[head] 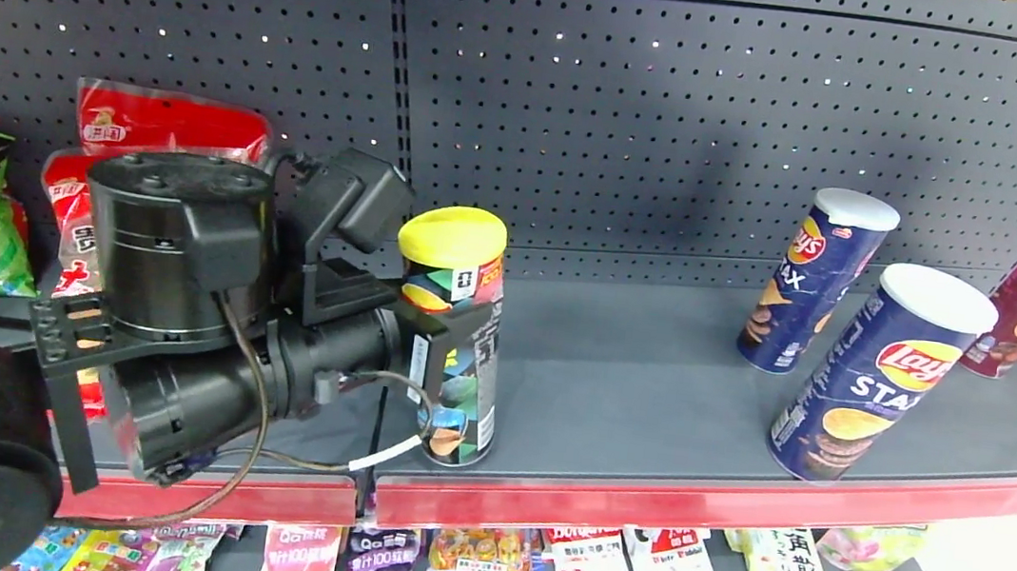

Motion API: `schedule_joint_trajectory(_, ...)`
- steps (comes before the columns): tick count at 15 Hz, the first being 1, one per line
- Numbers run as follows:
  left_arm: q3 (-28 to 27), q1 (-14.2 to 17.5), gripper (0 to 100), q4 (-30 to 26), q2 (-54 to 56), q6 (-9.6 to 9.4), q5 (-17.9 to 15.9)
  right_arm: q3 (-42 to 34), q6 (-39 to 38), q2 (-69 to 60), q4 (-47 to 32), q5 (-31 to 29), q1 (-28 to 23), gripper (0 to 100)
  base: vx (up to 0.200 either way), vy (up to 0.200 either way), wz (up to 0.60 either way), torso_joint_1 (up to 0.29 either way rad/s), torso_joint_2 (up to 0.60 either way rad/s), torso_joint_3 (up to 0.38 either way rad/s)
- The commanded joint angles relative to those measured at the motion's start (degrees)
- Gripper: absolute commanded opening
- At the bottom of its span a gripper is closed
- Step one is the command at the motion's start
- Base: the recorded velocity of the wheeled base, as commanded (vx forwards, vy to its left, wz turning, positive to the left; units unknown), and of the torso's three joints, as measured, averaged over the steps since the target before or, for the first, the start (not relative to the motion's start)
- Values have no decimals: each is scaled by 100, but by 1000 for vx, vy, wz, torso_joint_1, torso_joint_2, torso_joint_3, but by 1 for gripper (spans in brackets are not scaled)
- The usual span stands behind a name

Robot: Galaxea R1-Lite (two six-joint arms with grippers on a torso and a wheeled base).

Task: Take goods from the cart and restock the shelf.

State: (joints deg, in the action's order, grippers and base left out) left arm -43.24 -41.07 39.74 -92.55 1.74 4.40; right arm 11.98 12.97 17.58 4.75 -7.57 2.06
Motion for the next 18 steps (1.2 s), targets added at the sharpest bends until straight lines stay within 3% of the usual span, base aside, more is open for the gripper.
schedule_joint_trajectory(1, -27, -121, 0, 227, -255, 10, 193, -12, -5, -44, -1, 1, -4, 0, 0, 0, 0, 0, 0, 0)
schedule_joint_trajectory(3, -18, -235, 0, 429, -334, 28, 333, -3, -5, -44, -1, 1, -4, 0, 0, 0, 0, 0, 0, 0)
schedule_joint_trajectory(7, -18, -551, 0, 464, -404, 309, 896, 23, -5, -70, -1, 1, -4, 0, 0, 0, 0, 0, 0, 0)
schedule_joint_trajectory(10, 9, -551, 0, 464, -430, 309, 1072, 15, -5, -79, -1, 1, -4, 0, 0, 0, 0, 0, 0, 0)
schedule_joint_trajectory(12, 9, -542, 0, 482, -536, 300, 1397, 6, -5, -79, -1, 1, -4, 0, 0, 0, 0, 0, 0, 0)
schedule_joint_trajectory(18, 26, -551, 0, 543, -545, 309, 1502, -3, -5, -114, -71, 1, -30, 0, 0, 0, 0, 0, 0, 0)
